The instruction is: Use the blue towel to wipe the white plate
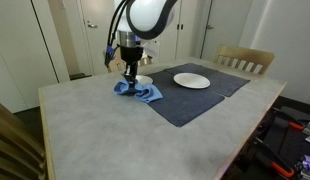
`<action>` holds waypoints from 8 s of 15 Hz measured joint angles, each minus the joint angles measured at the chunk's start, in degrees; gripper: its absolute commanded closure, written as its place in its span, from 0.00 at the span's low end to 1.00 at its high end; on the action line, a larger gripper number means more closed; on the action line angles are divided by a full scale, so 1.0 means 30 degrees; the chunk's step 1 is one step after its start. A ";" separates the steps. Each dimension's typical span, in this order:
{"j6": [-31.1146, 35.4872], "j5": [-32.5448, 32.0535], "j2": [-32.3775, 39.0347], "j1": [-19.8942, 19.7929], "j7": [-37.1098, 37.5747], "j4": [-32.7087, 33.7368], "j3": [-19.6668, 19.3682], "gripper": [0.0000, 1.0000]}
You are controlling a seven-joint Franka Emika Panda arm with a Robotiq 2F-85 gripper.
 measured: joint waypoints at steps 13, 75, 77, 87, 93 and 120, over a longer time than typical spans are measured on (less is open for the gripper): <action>-0.2239 -0.4182 -0.4401 0.0002 0.2795 -0.1155 -0.1800 0.99; -0.0740 0.1941 -0.8665 -0.6085 0.7056 -0.8320 -0.3465 0.99; -0.0712 0.2020 -0.8149 -0.6102 0.7046 -0.8373 -0.3519 0.99; -0.0591 0.2338 -0.5246 -0.6072 0.6134 -0.7785 -0.3187 0.99; -0.0650 0.2371 -0.4964 -0.5821 0.6522 -0.7626 -0.3258 0.99; -0.7154 0.8960 -0.0225 -0.8974 0.1117 -0.1372 -0.1675 0.99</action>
